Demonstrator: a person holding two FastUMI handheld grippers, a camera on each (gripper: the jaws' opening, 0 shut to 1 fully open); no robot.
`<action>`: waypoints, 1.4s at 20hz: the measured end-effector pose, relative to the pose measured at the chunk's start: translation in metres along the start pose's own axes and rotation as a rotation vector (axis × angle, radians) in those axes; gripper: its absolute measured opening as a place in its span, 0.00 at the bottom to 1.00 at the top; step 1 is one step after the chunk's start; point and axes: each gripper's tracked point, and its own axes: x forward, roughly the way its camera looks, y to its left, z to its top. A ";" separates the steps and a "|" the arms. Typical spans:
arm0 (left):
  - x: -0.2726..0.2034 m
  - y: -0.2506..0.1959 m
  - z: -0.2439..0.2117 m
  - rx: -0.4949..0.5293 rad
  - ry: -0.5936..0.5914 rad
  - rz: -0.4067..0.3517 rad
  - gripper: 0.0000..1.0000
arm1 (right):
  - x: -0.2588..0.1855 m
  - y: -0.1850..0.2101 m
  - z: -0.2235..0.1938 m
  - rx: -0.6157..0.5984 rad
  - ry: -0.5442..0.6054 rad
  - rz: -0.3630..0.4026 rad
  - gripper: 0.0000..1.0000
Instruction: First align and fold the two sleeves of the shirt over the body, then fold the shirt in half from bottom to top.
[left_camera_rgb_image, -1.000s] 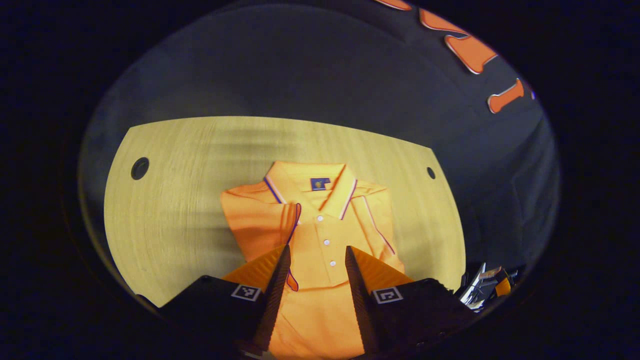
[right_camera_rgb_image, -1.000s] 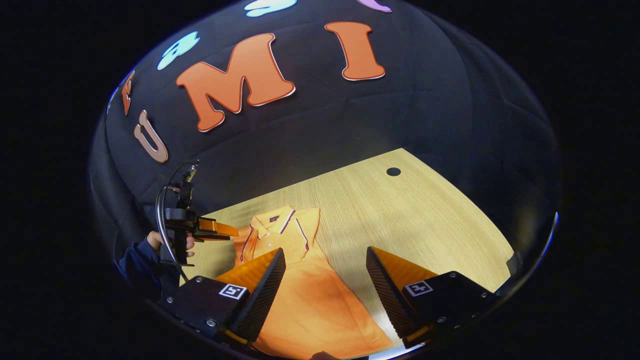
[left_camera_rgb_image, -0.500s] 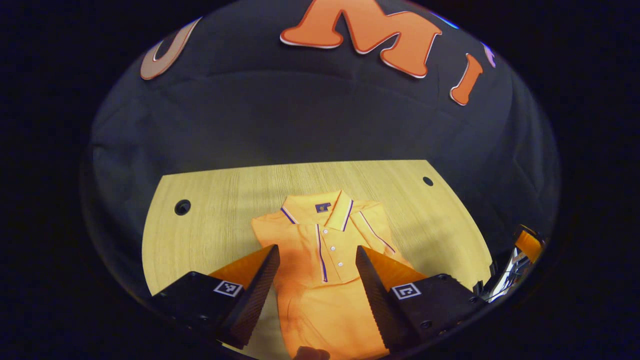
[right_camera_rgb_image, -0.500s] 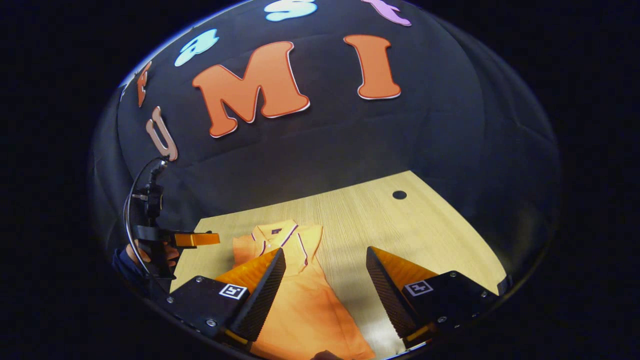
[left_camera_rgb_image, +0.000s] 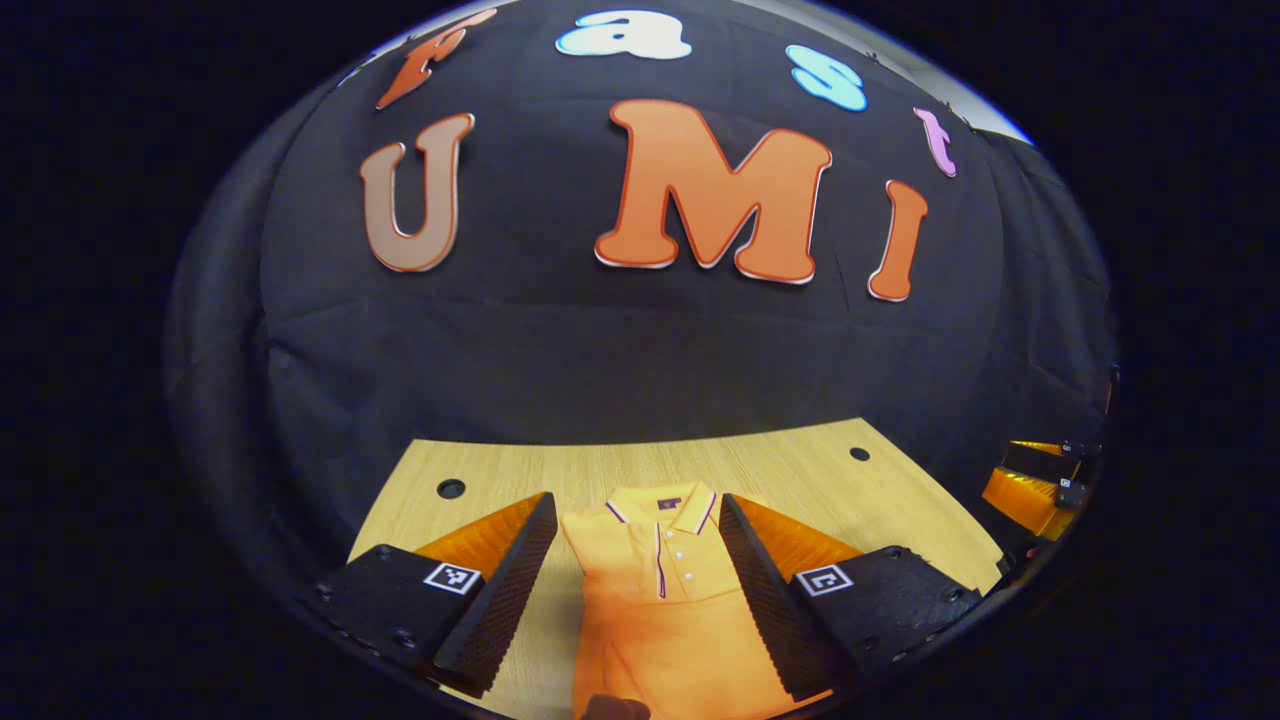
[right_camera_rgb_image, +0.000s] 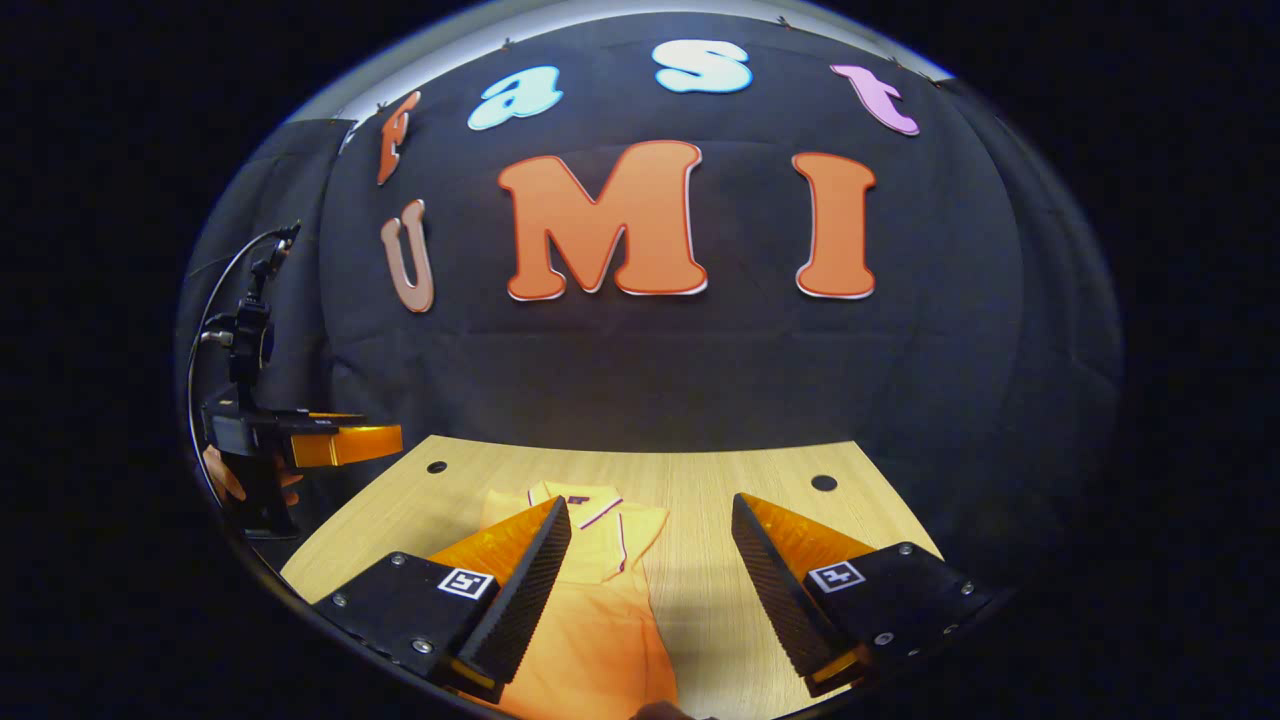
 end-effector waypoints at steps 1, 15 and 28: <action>-0.014 0.004 0.006 0.008 -0.044 0.032 0.98 | 0.000 0.004 0.003 -0.025 -0.020 0.011 0.99; -0.152 -0.009 0.000 0.133 -0.325 0.237 0.97 | -0.033 0.007 0.022 -0.124 -0.259 0.067 0.98; -0.144 -0.003 -0.194 -0.011 0.365 0.190 0.99 | -0.050 -0.006 -0.129 -0.067 0.215 0.125 0.99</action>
